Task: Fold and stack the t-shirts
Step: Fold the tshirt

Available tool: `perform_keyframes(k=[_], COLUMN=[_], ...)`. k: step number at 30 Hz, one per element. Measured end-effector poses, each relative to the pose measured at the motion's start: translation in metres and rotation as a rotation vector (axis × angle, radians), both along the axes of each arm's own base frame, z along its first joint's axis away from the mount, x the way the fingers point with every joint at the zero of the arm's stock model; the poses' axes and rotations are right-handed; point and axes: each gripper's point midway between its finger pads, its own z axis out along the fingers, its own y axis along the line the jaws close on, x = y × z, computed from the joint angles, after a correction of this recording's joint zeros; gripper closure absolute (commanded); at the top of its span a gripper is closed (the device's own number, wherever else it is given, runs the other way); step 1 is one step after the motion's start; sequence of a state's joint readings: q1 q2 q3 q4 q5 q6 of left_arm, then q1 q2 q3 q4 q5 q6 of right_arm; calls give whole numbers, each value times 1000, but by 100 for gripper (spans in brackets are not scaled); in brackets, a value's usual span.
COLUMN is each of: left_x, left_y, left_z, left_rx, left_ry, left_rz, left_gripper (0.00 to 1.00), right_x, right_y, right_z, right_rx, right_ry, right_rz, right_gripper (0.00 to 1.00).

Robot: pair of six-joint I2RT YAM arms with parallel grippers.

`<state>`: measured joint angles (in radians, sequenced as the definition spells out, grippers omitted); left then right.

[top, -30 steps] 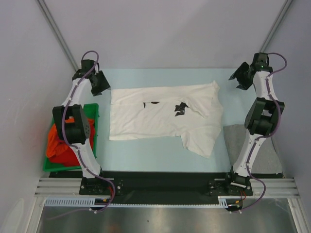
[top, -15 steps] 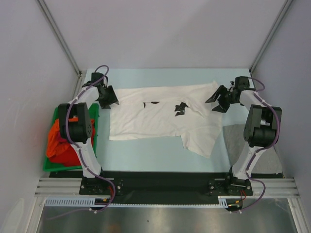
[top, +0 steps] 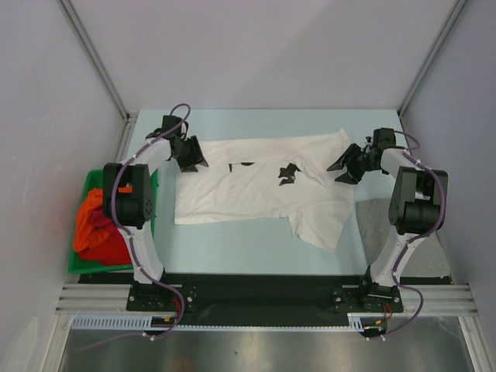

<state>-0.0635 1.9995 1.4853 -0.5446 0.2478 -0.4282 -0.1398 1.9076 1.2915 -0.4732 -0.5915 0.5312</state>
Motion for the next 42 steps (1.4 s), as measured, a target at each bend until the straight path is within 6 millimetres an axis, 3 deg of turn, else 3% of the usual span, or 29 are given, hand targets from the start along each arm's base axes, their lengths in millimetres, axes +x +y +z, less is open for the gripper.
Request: perform_keyframes(k=[9, 12, 18, 21, 26, 31, 37, 42], left_x=[1, 0, -3, -11, -26, -32, -31, -30], left_y=[-2, -5, -7, -8, -9, -11, -7, 0], left_z=[3, 5, 9, 8, 5, 15, 31, 38], left_rx=[-35, -49, -63, -72, -74, -84, -85, -100], left_ry=[0, -1, -8, 0, 22, 6, -38, -55], left_rz=[4, -1, -9, -16, -26, -44, -55, -46], left_gripper=[49, 49, 50, 50, 50, 49, 49, 49], right_x=[-4, -6, -22, -28, -25, -8, 21, 60], right_y=[5, 27, 90, 109, 112, 115, 112, 89], right_z=[-5, -4, -7, -5, -22, -36, -36, -31], right_rx=[-44, -86, -230, -272, -343, -427, -523, -580], right_ry=[-4, -36, -120, -172, -210, -244, -297, -322], right_rz=[46, 135, 362, 395, 342, 280, 220, 150], right_gripper=[44, 43, 30, 26, 23, 22, 22, 21])
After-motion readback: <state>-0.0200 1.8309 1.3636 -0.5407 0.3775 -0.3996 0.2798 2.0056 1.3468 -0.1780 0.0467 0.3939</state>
